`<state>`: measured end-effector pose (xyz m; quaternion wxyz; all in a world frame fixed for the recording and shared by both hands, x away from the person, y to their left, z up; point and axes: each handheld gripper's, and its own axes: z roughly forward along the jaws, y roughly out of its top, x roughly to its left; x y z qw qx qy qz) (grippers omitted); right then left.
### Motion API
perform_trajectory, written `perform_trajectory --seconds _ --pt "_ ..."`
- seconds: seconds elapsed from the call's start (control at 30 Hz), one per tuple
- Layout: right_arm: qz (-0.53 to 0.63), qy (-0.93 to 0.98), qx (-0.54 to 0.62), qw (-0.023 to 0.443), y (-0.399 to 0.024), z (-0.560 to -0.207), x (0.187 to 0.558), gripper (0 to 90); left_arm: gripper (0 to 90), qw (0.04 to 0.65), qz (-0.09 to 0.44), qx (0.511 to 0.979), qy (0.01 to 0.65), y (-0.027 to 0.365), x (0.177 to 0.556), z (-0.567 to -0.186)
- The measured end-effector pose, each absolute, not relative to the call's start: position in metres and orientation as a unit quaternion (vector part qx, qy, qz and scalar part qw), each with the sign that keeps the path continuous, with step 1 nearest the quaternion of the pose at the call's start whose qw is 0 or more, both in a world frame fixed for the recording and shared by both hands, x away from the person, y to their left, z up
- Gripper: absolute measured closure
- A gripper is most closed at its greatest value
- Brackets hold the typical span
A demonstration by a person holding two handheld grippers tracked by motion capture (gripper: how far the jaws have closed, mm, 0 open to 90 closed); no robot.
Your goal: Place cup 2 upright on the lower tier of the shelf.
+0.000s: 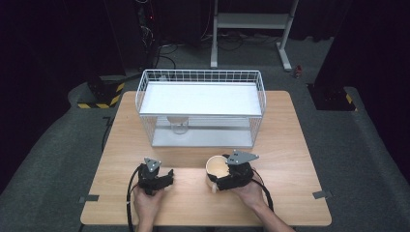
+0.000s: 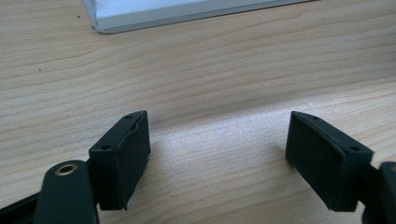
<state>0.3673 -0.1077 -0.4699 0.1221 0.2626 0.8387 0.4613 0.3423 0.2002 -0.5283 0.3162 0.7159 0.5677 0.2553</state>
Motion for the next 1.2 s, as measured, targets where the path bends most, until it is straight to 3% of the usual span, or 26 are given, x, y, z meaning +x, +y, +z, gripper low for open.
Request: perform_trajectory --seconds 0.6,1.2 --pt "0.459 0.839 0.269 0.113 -0.111 -0.452 0.382 9.8 21.7 0.317 0.253 0.717 0.567 0.2 0.342 -0.528" --pt "0.441 0.832 0.306 0.14 -0.107 -0.445 0.415 9.8 21.5 0.315 0.252 0.719 0.566 0.2 0.342 -0.528"
